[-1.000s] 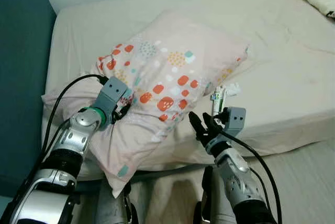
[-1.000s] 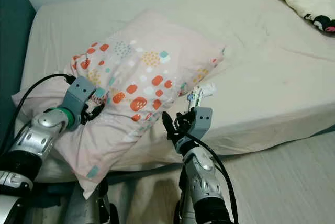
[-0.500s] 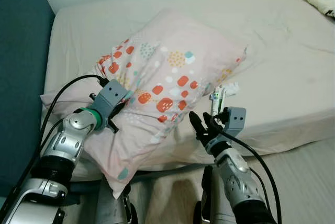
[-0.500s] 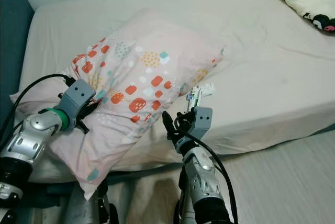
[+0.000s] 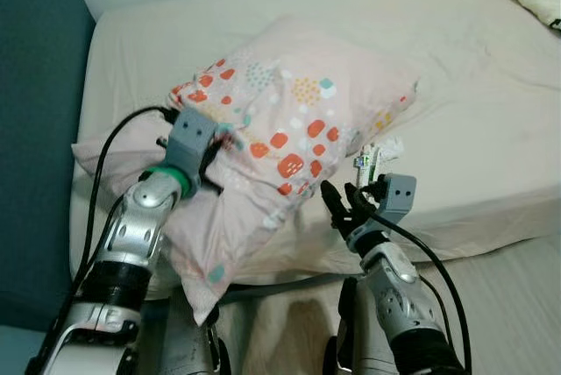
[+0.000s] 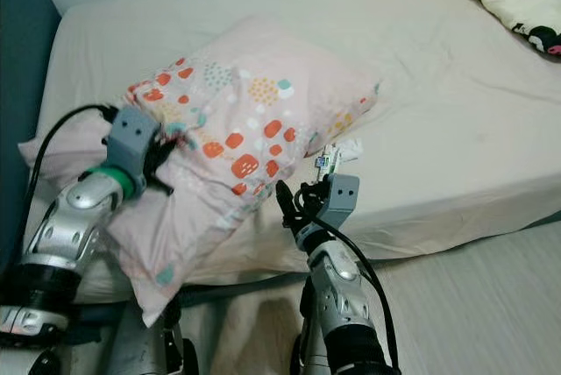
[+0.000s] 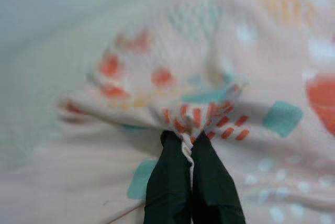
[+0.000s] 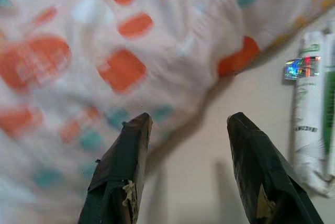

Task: Clean up the room

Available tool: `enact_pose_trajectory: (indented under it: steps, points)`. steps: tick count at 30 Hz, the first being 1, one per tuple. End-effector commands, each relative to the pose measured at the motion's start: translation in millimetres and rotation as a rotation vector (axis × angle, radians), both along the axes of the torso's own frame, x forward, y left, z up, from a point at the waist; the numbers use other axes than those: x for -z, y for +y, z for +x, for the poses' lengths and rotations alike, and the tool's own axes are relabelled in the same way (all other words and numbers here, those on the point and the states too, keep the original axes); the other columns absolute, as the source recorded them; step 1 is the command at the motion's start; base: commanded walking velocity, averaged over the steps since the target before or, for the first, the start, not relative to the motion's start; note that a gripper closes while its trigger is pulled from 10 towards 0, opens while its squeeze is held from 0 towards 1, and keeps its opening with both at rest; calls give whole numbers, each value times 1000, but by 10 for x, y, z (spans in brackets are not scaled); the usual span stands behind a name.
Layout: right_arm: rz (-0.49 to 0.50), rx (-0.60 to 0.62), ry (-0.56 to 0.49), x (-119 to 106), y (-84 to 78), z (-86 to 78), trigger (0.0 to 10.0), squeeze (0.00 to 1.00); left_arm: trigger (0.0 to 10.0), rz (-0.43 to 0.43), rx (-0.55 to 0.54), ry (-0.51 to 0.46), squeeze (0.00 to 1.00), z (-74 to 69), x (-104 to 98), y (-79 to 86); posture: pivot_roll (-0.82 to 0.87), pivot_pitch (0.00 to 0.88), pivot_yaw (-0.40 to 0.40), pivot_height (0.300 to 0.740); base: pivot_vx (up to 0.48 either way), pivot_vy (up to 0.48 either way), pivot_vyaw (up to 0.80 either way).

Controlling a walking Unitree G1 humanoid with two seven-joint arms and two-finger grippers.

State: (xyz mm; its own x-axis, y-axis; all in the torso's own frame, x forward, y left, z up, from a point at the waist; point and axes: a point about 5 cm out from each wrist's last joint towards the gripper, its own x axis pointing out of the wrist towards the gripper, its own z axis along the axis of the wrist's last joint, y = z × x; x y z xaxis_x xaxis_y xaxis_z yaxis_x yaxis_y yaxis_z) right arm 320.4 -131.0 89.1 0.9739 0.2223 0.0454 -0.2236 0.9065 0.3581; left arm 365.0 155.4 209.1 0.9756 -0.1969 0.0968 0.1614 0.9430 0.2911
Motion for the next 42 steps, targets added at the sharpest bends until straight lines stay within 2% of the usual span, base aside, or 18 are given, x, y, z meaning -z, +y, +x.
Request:
enact_pose_trajectory:
  steps: [1,2,6,8,9,14,18,19,20,22,25,27,29,30,31,34,39,42]
  points:
    - [-2,14,27,59,-24,-9,10000,0,10000,-74,-64,-152,0,0,-296,14,54,140,30,560,0,0,0]
    - [-2,14,27,59,-24,-9,10000,0,10000,-74,-64,-152,0,0,-296,14,54,140,30,560,0,0,0]
    - [-12,4,19,27,-20,24,10000,0,10000,-135,-357,-496,0,-35,-986,193,48,134,18,560,0,0,0]
    - [-12,4,19,27,-20,24,10000,0,10000,-135,-357,-496,0,-35,-986,193,48,134,18,560,0,0,0]
    - [-13,-3,19,27,-2,23,10000,0,10000,-139,-532,-602,0,-71,-1262,399,46,128,14,560,0,0,0]
    - [-16,-13,21,41,31,12,10000,0,10000,-151,-841,-753,0,-227,-1646,848,41,126,12,560,0,0,0]
    - [-17,-16,21,45,38,7,10000,0,10000,-135,-917,-808,0,-304,-1750,956,37,126,12,560,0,0,0]
    - [-20,-19,20,48,41,1,10000,0,10000,-107,-1006,-921,0,-467,-1936,1081,33,130,6,560,0,0,0]
    - [-20,-19,20,48,41,1,10000,0,10000,-107,-1006,-921,0,-467,-1936,1081,33,130,6,560,0,0,0]
    - [-26,-27,24,64,46,-15,10000,0,10000,-67,-1160,-1124,0,-827,-2268,1278,38,131,0,560,0,0,0]
    - [-37,-45,30,89,70,-37,10000,0,10000,14,-1152,-1217,0,-977,-2356,1205,45,132,4,560,0,0,0]
    - [-41,-51,32,98,80,-45,10000,0,10000,69,-1088,-1199,0,-922,-2286,1076,45,134,7,560,0,0,0]
    - [-36,-48,34,105,93,-51,10000,0,10000,223,-636,-832,0,-493,-1425,491,48,145,19,560,0,0,0]
    - [-35,-47,34,108,97,-52,10000,0,10000,238,-492,-683,0,-431,-1073,312,48,145,19,560,0,0,0]
    - [-35,-47,34,108,97,-52,10000,0,10000,238,-492,-683,0,-431,-1073,312,48,145,19,560,0,0,0]
    - [-37,-45,43,147,109,-85,10000,0,10000,276,-201,-189,0,-381,-71,41,45,146,34,560,0,0,0]
    - [-33,-35,47,163,94,-104,10000,0,10000,299,-51,51,0,-401,311,-57,46,149,38,560,0,0,0]
    - [-31,-30,47,167,89,-114,10000,0,10000,281,-82,61,0,-322,284,-51,45,150,43,560,0,0,0]
